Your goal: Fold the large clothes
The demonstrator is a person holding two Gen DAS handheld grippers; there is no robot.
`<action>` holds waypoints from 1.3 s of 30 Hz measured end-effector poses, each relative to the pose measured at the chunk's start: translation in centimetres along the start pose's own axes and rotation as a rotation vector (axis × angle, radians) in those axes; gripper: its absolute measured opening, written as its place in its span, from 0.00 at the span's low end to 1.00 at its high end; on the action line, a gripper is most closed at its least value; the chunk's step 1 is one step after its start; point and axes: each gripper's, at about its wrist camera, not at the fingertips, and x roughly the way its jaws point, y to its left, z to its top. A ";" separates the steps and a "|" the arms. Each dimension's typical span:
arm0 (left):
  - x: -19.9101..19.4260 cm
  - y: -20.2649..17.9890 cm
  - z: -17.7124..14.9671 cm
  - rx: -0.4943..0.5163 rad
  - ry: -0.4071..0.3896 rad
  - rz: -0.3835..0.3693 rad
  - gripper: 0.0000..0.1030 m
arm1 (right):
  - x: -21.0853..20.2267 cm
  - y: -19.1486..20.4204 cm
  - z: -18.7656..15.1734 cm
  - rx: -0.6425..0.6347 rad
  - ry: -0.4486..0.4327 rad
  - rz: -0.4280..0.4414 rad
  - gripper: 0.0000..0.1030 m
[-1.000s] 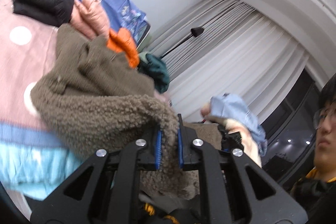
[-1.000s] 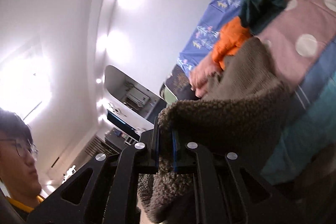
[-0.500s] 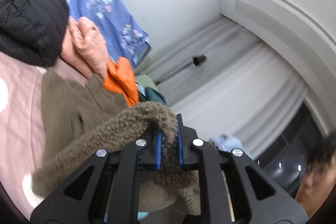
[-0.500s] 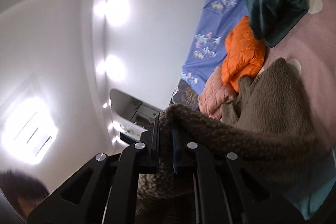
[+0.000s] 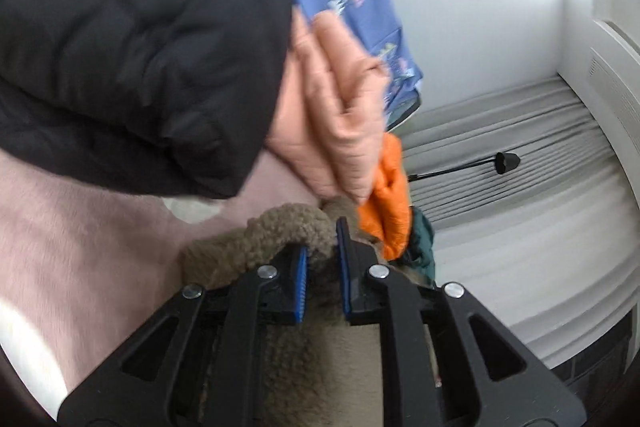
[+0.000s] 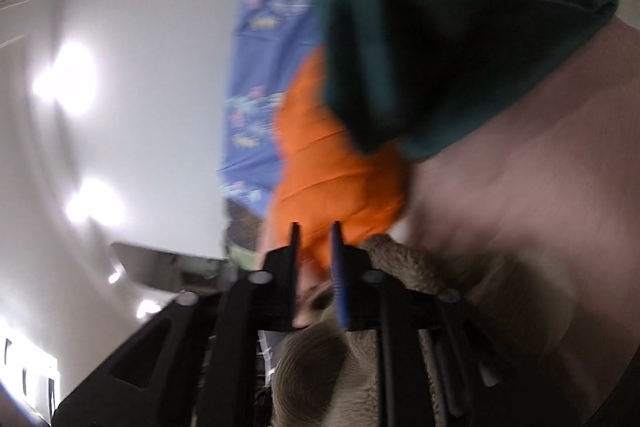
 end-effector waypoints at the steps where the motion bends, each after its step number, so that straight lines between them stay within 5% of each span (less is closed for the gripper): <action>1: 0.2 0.3 0.2 0.002 0.006 -0.006 0.14 | 0.4 -0.3 -0.2 -0.020 0.016 -0.020 0.25; 6: -1.2 -0.8 0.2 0.039 0.010 -0.078 0.41 | 1.4 1.6 -2.4 -0.203 0.080 -0.125 0.32; 8: -2.5 -1.9 0.0 0.069 -0.028 -0.082 0.61 | 1.6 3.4 -3.0 -0.295 0.086 -0.170 0.44; 12: -5.5 -5.3 0.0 0.138 -0.105 -0.111 0.70 | 3.2 7.4 -4.6 -0.509 0.152 -0.274 0.62; 15: -5.9 -7.1 0.0 0.176 -0.100 -0.032 0.70 | 6.2 9.5 -5.6 -0.689 0.237 -0.404 0.64; 18: -3.8 -8.6 -0.1 0.246 -0.058 0.129 0.59 | 9.6 9.5 -6.0 -0.817 0.274 -0.576 0.64; 21: -0.2 -9.8 -1.5 0.465 -0.025 0.510 0.52 | 12.3 7.9 -5.8 -0.856 0.302 -0.683 0.64; 22: 0.7 -9.8 -1.8 0.512 -0.018 0.573 0.50 | 12.7 7.5 -5.9 -0.862 0.302 -0.686 0.61; 23: 2.4 -9.4 -2.2 0.572 0.009 0.673 0.45 | 12.9 7.3 -5.9 -0.863 0.300 -0.663 0.36; 25: 5.0 -7.9 -2.6 0.618 0.051 0.784 0.35 | 12.8 7.1 -6.0 -0.859 0.280 -0.665 0.29; 26: 5.5 -7.2 -2.5 0.621 0.058 0.802 0.16 | 12.6 7.1 -6.1 -0.865 0.269 -0.666 0.22; 27: 6.1 -6.4 -2.5 0.618 0.067 0.804 0.14 | 12.2 7.3 -6.0 -0.863 0.255 -0.659 0.21; 32: 5.7 -6.4 -2.0 0.632 -0.026 0.798 0.09 | 8.9 9.1 -5.0 -0.826 0.079 -0.575 0.16; 35: 5.7 -7.5 -2.0 0.672 -0.064 0.821 0.08 | 8.9 9.3 -4.8 -0.828 0.045 -0.574 0.16; 37: 6.4 -8.2 -2.1 0.705 -0.084 0.852 0.02 | 8.9 9.4 -4.8 -0.824 0.023 -0.575 0.16; 39: 6.6 -8.7 -2.2 0.779 -0.172 0.961 0.00 | 8.9 9.1 -4.3 -0.808 -0.003 -0.580 0.16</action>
